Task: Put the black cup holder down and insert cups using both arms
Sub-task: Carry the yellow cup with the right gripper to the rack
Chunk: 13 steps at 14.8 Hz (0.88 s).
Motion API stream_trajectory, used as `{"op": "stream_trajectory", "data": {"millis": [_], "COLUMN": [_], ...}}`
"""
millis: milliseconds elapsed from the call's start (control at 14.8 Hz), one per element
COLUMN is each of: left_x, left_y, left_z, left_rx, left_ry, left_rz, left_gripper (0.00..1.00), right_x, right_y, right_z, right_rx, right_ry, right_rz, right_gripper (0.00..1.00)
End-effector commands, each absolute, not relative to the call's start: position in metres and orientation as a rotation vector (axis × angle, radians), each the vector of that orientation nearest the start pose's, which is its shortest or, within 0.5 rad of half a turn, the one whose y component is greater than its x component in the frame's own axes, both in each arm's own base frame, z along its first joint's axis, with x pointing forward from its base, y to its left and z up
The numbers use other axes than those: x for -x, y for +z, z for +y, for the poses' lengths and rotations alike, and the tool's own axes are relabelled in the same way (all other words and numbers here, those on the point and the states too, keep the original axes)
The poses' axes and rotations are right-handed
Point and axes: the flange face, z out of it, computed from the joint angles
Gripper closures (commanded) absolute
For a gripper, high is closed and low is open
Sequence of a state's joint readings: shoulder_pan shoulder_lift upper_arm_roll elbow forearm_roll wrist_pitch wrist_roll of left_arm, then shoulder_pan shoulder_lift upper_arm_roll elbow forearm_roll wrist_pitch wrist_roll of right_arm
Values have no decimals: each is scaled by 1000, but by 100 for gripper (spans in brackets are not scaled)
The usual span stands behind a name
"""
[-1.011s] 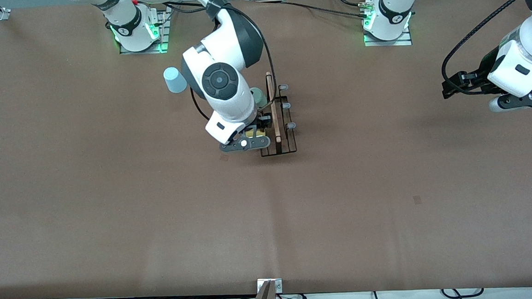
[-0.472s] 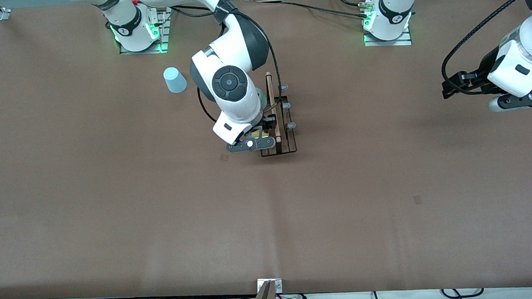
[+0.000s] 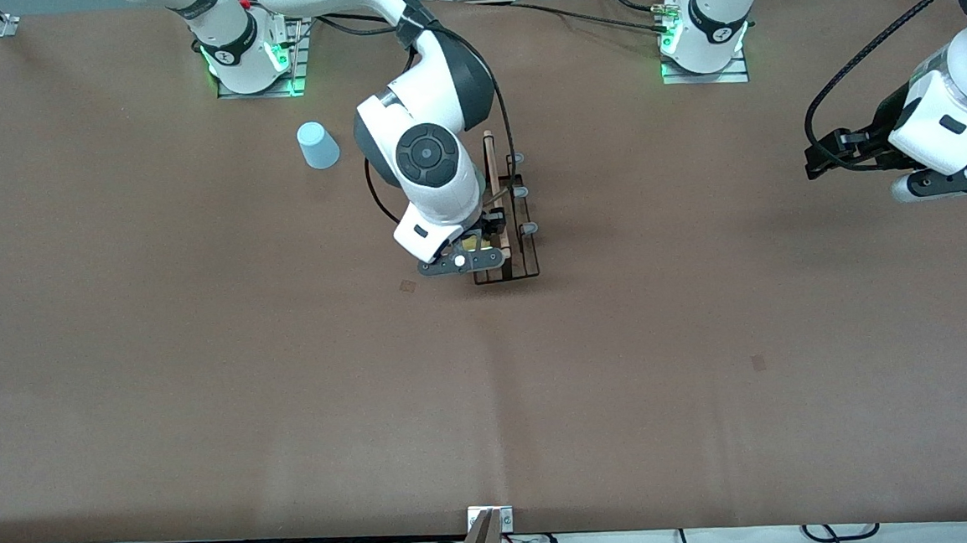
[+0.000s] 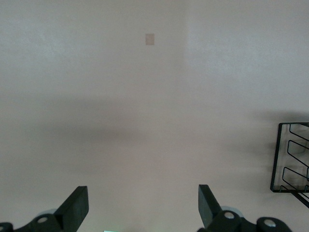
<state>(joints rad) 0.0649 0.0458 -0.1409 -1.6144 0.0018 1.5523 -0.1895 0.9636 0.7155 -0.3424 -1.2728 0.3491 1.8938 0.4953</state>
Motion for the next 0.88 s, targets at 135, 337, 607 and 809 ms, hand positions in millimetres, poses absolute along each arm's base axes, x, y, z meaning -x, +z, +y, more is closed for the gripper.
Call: {"op": "stream_trajectory", "data": {"millis": [135,337,607,809], "left_x": [-563,-564,-564,-564], "left_y": [583,583,583,583], "left_z": [-40,-40,-40,-40], "left_rx": [3119,3119,3119,3120], "left_ry": [151,151,151,149], "left_rz": [-162,-162,-162,-162], "left_gripper": [0,0,0,0], "right_x": [-541,-540,-540,-539], "right_y": [335,330,322,320], "right_z": [498,499,500,502], "right_rx": [3075,3081,3086,3088], "right_ry": [155,159,156,158], "right_rz": [-104,-107,-110,-110], "right_gripper": [72,72,71,6]}}
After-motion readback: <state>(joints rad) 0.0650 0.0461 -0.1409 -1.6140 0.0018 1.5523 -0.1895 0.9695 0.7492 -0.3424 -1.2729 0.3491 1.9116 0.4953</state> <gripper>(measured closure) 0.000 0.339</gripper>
